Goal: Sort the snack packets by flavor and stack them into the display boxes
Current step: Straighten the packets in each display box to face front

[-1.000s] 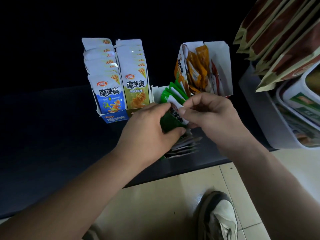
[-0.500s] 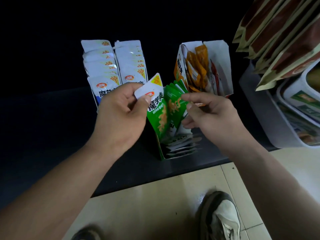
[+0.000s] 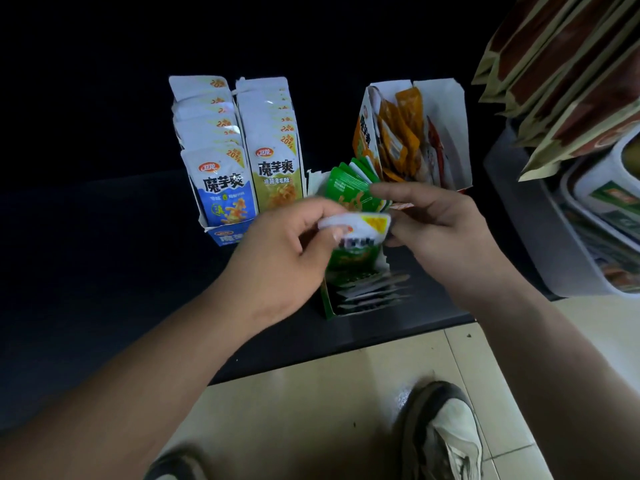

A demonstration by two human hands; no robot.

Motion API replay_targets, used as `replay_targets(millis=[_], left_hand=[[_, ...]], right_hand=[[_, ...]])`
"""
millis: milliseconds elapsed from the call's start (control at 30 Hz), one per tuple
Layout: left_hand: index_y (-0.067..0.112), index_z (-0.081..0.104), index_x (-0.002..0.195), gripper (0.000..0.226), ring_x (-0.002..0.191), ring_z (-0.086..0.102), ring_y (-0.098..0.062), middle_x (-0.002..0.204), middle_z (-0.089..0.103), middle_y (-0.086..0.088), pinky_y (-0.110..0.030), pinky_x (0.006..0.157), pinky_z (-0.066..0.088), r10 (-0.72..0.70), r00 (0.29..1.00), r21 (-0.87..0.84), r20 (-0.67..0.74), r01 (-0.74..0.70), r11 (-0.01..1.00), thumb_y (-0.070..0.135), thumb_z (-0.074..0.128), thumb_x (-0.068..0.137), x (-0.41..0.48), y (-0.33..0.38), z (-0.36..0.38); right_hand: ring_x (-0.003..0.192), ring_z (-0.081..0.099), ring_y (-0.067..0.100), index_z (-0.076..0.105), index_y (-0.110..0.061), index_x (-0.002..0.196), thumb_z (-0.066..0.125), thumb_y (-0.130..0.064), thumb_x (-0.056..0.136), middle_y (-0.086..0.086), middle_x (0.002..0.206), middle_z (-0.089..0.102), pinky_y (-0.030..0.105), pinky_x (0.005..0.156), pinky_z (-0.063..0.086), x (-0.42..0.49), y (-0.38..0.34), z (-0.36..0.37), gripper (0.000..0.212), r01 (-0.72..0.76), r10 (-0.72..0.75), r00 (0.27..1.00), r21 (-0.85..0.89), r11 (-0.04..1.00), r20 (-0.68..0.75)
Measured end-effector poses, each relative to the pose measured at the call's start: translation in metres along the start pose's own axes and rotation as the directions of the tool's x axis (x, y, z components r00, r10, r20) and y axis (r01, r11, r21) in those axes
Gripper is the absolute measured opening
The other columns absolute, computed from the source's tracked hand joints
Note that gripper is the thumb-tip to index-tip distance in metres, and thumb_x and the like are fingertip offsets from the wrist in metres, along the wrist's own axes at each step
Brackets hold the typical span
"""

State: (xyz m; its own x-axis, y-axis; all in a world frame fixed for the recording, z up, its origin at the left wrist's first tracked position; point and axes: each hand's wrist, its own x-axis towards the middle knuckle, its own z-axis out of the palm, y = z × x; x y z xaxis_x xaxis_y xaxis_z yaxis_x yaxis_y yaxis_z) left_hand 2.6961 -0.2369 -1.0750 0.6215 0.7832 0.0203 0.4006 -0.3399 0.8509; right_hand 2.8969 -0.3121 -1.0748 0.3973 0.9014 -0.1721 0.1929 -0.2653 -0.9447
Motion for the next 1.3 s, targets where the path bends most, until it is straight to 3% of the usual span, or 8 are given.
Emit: replay_targets(millis=[100,200,400,533,633,733,1033,1300], left_hand=[[0.033,0.077,0.110,0.020,0.085,0.070,-0.004,0.092,0.076,0.015,-0.036,0.074,0.057,0.017,0.991,0.083,0.132,-0.028,0.996,0.022,0.063,0.102,-0.008,-0.008,0.007],[0.025,0.079,0.115,0.020,0.092,0.071,-0.001,0.099,0.078,0.015,-0.033,0.077,0.058,0.129,0.992,0.132,-0.013,-0.126,0.983,0.021,0.066,0.100,-0.014,-0.012,0.011],[0.031,0.078,0.106,0.015,0.064,0.063,-0.011,0.073,0.070,0.008,-0.032,0.056,0.050,0.096,0.989,0.052,0.112,-0.102,0.993,0.034,0.064,0.101,-0.016,0.000,0.012],[0.015,0.064,0.074,0.049,0.052,0.055,-0.011,0.056,0.054,0.001,-0.037,0.051,0.047,0.017,0.997,0.010,0.074,-0.017,1.000,0.054,0.054,0.102,-0.014,0.000,0.010],[0.021,0.074,0.104,0.017,0.061,0.060,-0.005,0.076,0.061,0.015,-0.022,0.061,0.049,0.037,0.982,0.083,-0.185,-0.022,0.996,0.036,0.066,0.098,0.001,-0.003,0.005],[0.029,0.059,0.137,0.051,0.076,0.061,-0.004,0.117,0.049,0.022,-0.019,0.075,0.048,0.087,0.982,0.234,-0.167,-0.046,0.971,0.024,0.076,0.089,0.018,-0.005,0.000],[0.024,0.065,0.128,0.050,0.077,0.055,0.001,0.115,0.051,0.016,-0.022,0.070,0.046,0.137,0.987,0.254,-0.080,-0.112,0.961,0.027,0.085,0.082,0.021,-0.016,0.004],[0.027,0.059,0.131,0.054,0.075,0.048,-0.002,0.122,0.051,0.015,-0.032,0.066,0.050,0.216,0.975,0.345,-0.045,-0.188,0.920,0.025,0.081,0.082,0.024,-0.006,0.001]], right_hand=[[0.103,0.073,0.018,0.078,-0.028,0.117,0.056,-0.003,0.103,0.004,0.109,0.076,0.047,0.094,0.061,0.000,-0.002,-0.001,0.036,-0.031,0.031,0.999,0.035,0.999,-0.014],[0.102,0.074,0.015,0.077,-0.026,0.118,0.051,0.002,0.102,0.007,0.116,0.074,0.045,0.093,0.061,-0.002,-0.004,-0.002,0.041,-0.046,0.045,0.999,0.058,0.997,0.009],[0.099,0.074,0.020,0.078,-0.024,0.115,0.058,-0.004,0.102,0.011,0.106,0.076,0.035,0.084,0.061,-0.001,-0.004,-0.002,0.032,-0.056,0.054,0.998,0.114,0.992,0.020],[0.097,0.067,0.049,0.079,-0.034,0.105,0.074,-0.021,0.096,0.023,0.097,0.073,0.061,0.084,0.059,0.000,0.001,0.001,0.016,0.030,-0.030,0.999,0.031,0.999,-0.019],[0.086,0.068,0.047,0.076,-0.025,0.096,0.078,-0.015,0.092,0.015,0.091,0.075,0.062,0.076,0.058,0.000,0.002,0.003,0.011,0.069,-0.069,0.996,0.000,0.998,-0.053],[0.083,0.072,0.034,0.070,-0.019,0.092,0.077,-0.006,0.091,0.010,0.090,0.074,0.055,0.081,0.061,0.001,0.002,0.004,0.015,0.090,-0.092,0.994,-0.024,0.996,-0.066],[0.091,0.075,0.024,0.063,-0.021,0.094,0.073,0.002,0.092,0.012,0.097,0.072,0.027,0.075,0.059,0.002,0.005,0.000,0.025,0.122,-0.120,0.991,0.038,0.992,-0.053],[0.088,0.073,0.017,0.066,-0.023,0.101,0.071,0.001,0.093,0.002,0.098,0.074,0.030,0.080,0.062,0.001,0.002,-0.001,0.026,0.229,-0.233,0.972,-0.091,0.969,-0.029]])
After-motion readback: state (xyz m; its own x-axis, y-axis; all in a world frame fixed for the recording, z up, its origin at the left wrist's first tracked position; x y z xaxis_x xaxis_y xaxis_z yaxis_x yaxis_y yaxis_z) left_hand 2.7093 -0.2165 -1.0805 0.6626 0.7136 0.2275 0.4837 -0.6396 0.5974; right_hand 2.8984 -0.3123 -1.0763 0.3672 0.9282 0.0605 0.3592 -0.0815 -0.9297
